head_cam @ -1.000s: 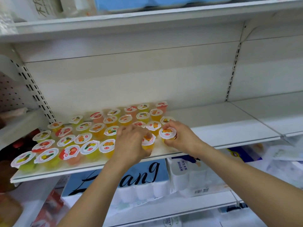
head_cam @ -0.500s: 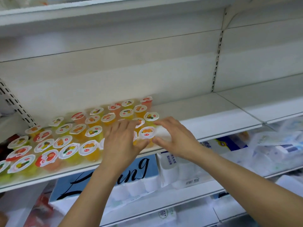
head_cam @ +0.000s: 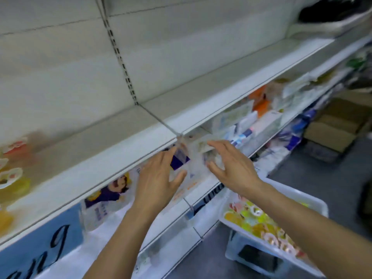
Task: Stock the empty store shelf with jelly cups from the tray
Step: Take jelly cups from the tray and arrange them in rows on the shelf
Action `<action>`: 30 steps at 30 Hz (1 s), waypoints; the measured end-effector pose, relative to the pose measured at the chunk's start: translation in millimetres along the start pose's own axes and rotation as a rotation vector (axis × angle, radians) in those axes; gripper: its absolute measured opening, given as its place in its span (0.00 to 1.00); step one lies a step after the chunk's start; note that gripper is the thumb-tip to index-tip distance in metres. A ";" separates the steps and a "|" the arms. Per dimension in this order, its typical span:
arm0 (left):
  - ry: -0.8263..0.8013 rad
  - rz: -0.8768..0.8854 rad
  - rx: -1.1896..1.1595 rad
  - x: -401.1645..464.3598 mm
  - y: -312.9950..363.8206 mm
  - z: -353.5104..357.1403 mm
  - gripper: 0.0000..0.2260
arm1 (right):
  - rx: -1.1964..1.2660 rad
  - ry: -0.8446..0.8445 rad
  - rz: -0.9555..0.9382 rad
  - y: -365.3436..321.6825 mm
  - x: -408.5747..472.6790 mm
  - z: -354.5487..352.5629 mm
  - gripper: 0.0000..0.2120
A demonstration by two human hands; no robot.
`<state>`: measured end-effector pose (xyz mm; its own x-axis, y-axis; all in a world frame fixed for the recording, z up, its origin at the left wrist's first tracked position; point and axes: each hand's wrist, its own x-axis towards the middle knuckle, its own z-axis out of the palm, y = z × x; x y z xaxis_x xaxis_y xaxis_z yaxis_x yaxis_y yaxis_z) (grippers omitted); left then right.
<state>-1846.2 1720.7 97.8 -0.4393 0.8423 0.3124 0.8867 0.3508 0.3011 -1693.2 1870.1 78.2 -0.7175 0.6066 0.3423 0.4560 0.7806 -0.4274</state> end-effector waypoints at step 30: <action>-0.849 0.509 0.523 25.6 34.2 473.7 0.18 | -0.447 -1.173 0.009 335.9 -160.5 246.5 0.28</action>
<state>-1758.9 1948.1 -310.7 0.0557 0.8726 -0.4853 0.9743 -0.1537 -0.1646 -1554.7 1997.8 -326.5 -0.6443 0.2923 -0.7067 0.4373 0.8989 -0.0268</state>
